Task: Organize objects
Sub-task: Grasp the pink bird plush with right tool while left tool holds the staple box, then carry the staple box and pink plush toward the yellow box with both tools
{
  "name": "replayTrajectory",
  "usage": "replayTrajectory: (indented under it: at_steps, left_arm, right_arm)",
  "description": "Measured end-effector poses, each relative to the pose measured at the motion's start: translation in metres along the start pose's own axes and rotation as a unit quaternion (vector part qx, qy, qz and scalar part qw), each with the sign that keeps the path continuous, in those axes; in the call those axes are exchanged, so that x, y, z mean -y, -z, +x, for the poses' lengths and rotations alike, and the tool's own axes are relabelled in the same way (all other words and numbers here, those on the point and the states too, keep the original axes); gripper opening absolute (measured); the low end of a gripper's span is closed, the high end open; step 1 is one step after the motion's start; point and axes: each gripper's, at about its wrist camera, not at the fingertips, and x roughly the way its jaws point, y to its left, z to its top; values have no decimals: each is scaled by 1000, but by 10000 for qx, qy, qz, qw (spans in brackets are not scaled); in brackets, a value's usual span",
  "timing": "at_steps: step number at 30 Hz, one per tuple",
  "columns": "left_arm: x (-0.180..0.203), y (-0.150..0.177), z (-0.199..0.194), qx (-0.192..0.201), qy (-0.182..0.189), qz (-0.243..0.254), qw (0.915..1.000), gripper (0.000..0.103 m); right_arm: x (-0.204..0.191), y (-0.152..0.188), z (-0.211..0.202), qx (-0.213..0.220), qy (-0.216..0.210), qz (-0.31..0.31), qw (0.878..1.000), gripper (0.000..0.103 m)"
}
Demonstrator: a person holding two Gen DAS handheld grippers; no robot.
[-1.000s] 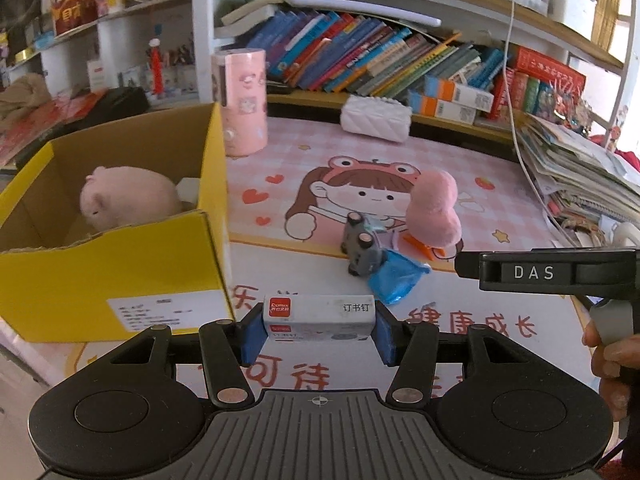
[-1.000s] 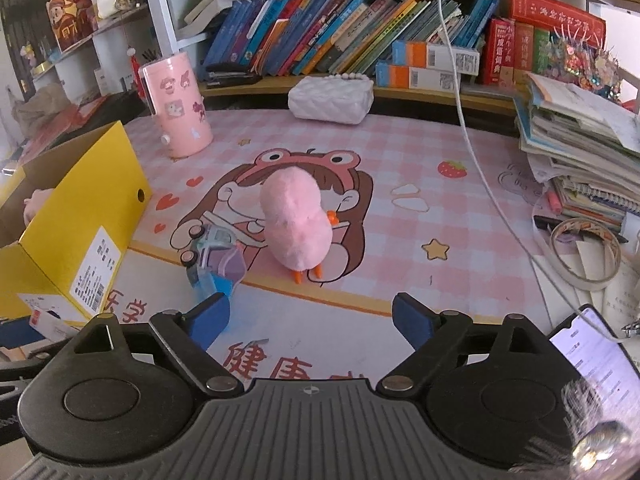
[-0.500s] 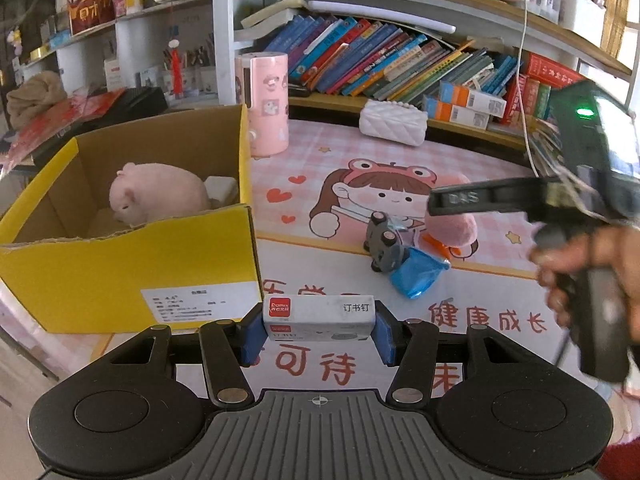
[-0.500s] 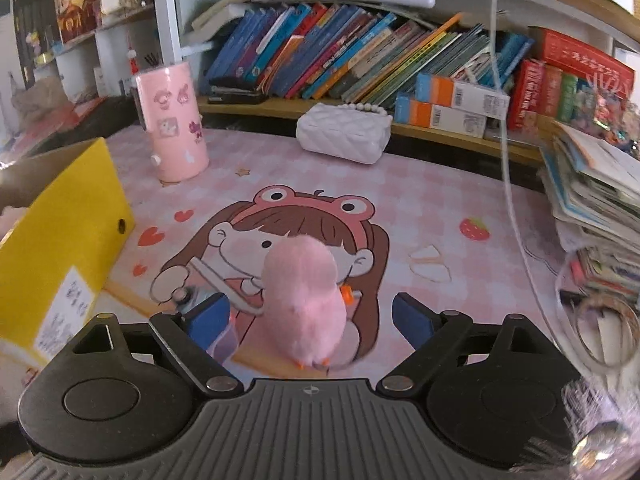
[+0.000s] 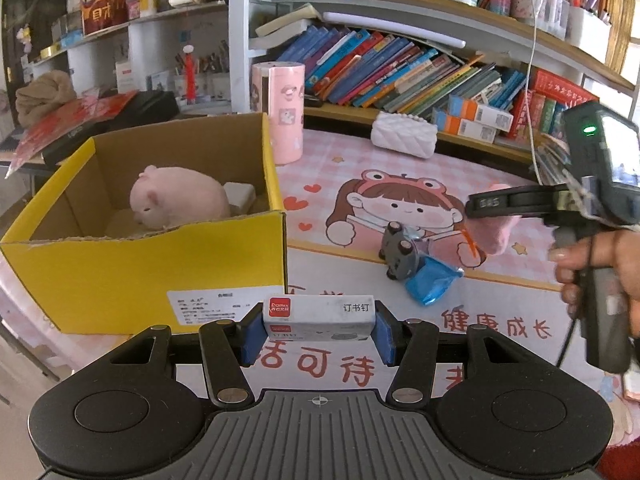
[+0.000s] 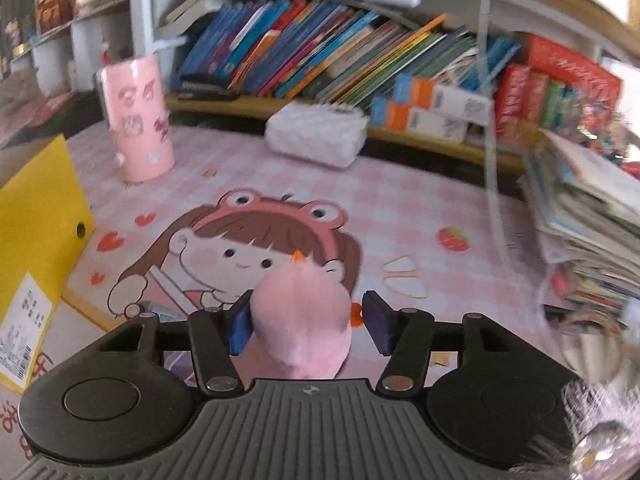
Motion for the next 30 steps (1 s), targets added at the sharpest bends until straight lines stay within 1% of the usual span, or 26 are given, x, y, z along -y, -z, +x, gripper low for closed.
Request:
replayTrajectory:
  at_steps: [3,7,11,14,17,22,30]
  left_arm:
    - [-2,-2,-2,85,119,45,9999,52]
    - [-8,-3,-5,188,274,77,9994,52]
    - [-19,-3,-11,269,373,77,9989,52]
    - [-31,-1,-18,319,417,64,9986,52]
    - [-44,3,-26,348,432,55,9984,52]
    - [-69,10,-41,367,406,14,9985,52]
    - [-106,25,-64,358,357,-23,9987,52]
  right_arm:
    - [5,0,-25,109,90,253,9996,54]
    - [7,3,-63,158,39,644,9978,54]
    - [-4,10,-96,87,-163,893,9958,54]
    - [-24,18,-112,-84,-397,967,9945,54]
    - [-53,29,-124,-146,-598,786,9950,54]
    - [-100,48,-136,-288,-757,379,9960,54]
    - [-149,66,-152,-403,-927,157,9948,54]
